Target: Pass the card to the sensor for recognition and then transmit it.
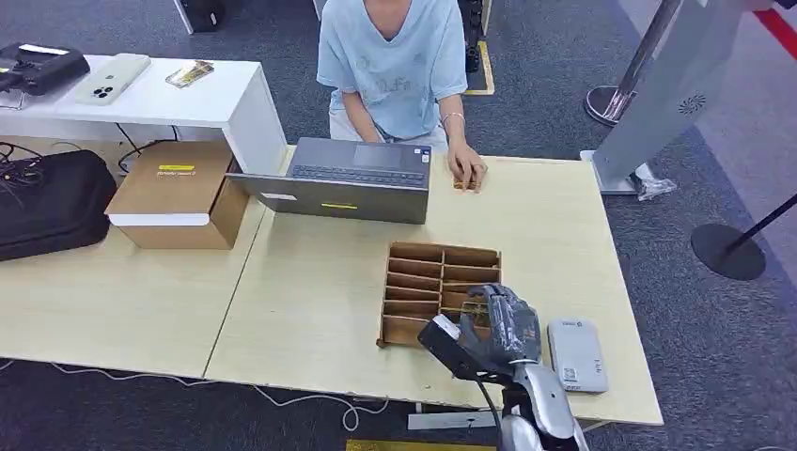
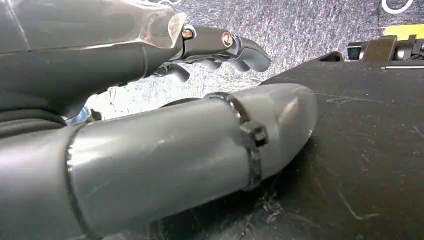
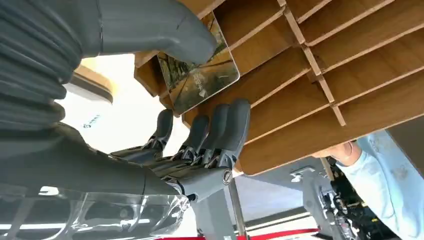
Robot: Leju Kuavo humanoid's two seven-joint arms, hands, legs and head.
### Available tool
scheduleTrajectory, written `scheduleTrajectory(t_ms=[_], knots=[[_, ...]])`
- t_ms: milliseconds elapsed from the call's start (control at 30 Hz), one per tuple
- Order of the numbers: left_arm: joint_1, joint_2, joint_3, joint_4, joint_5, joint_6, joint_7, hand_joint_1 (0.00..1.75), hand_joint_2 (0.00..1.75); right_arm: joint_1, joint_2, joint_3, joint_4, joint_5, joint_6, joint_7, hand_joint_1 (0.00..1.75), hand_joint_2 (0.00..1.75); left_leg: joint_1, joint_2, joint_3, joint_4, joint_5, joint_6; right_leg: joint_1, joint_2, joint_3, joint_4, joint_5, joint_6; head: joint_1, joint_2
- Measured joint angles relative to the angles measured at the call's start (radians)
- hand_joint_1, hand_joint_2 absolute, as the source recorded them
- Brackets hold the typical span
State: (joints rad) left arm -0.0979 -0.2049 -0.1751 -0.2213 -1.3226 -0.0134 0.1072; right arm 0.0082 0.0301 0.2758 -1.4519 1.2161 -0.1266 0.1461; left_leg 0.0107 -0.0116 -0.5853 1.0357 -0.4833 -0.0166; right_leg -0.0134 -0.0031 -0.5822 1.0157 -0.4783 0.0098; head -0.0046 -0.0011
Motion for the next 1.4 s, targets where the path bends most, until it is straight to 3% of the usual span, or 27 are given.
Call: scheduleTrajectory(t_ms=[200, 400, 600, 1033, 1400], knots=[[-0.002, 0.000, 0.000, 0.000, -0.002, -0.003, 0.000, 0.00, 0.00, 0.004, 0.000, -0.003, -0.009, 0.001, 0.000, 0.006, 0.94, 1.75, 0.000, 0.000, 0.000, 0.000, 0.000, 0.000, 0.000, 0.000, 0.000, 0.000, 0.000, 0.000, 0.000, 0.000], [-0.003, 0.000, 0.000, 0.000, -0.003, -0.003, 0.000, 0.00, 0.00, 0.012, 0.000, -0.007, -0.016, 0.015, 0.000, 0.007, 0.87, 1.75, 0.000, 0.000, 0.000, 0.000, 0.000, 0.000, 0.000, 0.000, 0.000, 0.000, 0.000, 0.000, 0.000, 0.000], [-0.004, 0.000, 0.000, 0.000, -0.006, -0.006, 0.000, 0.00, 0.00, 0.016, 0.000, -0.008, -0.019, 0.016, 0.003, 0.007, 0.99, 1.75, 0.000, 0.000, 0.000, 0.000, 0.000, 0.000, 0.000, 0.000, 0.000, 0.000, 0.000, 0.000, 0.000, 0.000], [-0.007, 0.000, 0.002, 0.000, -0.006, -0.014, 0.000, 0.00, 0.00, 0.011, 0.000, -0.008, -0.007, 0.017, 0.009, 0.007, 0.91, 1.75, 0.000, 0.000, 0.000, 0.000, 0.000, 0.000, 0.000, 0.000, 0.000, 0.000, 0.000, 0.000, 0.000, 0.000], [-0.007, 0.000, 0.011, 0.000, -0.003, -0.014, 0.000, 0.00, 0.00, 0.004, 0.000, -0.008, 0.001, 0.017, 0.011, 0.006, 1.05, 1.75, 0.000, 0.000, 0.000, 0.000, 0.000, 0.000, 0.000, 0.000, 0.000, 0.000, 0.000, 0.000, 0.000, 0.000]])
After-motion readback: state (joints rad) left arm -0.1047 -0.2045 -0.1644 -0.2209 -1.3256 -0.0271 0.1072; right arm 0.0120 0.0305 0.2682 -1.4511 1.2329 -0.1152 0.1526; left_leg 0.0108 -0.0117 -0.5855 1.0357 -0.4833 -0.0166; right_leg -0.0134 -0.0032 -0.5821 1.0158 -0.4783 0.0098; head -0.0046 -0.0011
